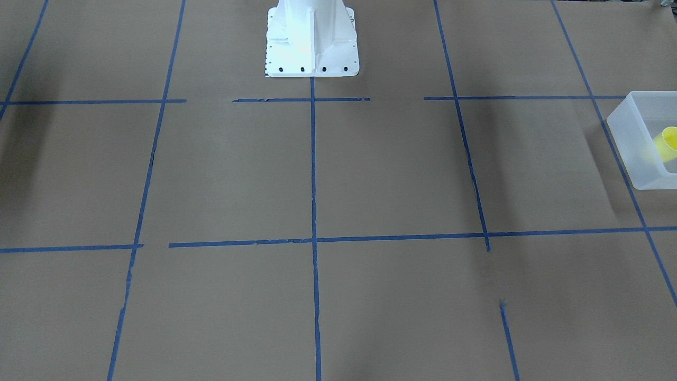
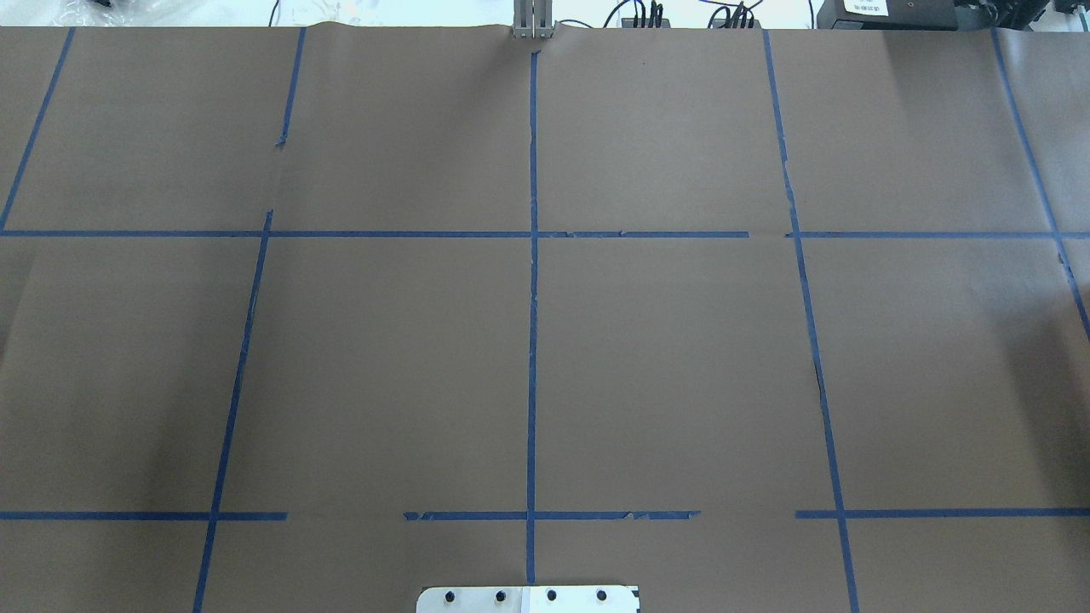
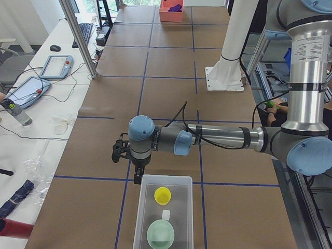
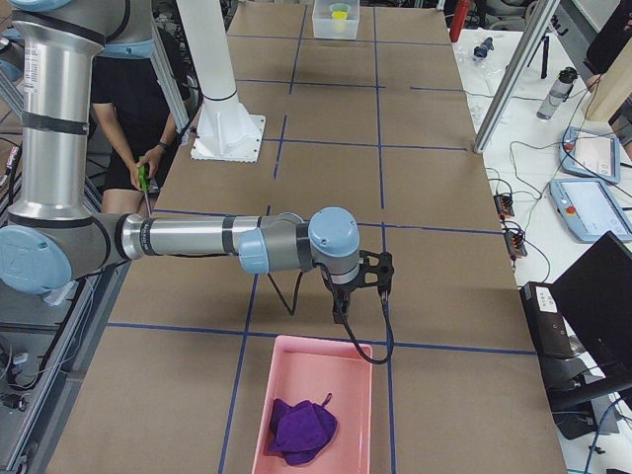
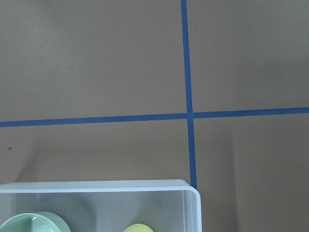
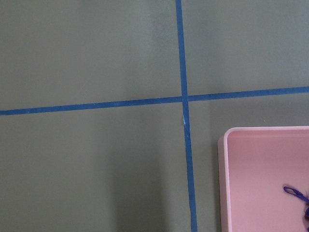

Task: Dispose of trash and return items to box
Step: 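Lower the pale green bowl into the clear bin and release it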

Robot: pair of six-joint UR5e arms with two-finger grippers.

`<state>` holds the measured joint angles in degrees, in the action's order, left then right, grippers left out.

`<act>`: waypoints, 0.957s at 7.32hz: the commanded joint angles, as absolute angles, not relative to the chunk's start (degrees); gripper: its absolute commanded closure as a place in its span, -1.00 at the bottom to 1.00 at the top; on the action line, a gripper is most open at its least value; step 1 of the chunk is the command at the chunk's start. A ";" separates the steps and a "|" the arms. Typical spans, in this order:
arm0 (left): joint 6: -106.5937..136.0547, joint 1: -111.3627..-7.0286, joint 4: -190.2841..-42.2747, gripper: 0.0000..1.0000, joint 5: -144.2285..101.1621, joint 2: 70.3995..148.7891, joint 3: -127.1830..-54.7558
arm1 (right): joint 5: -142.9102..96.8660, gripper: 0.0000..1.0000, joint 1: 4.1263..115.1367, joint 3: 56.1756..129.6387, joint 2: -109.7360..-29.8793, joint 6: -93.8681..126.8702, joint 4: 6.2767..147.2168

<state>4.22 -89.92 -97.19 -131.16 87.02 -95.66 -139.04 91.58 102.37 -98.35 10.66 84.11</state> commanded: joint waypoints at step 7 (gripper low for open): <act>4.22 -89.91 -97.21 -1.00 -131.22 87.63 -95.27 | -138.69 -1.00 91.49 102.39 -98.35 10.72 84.02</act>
<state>4.22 -89.91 -97.19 -131.19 87.55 -95.34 -138.84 91.45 102.39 -98.46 10.71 84.03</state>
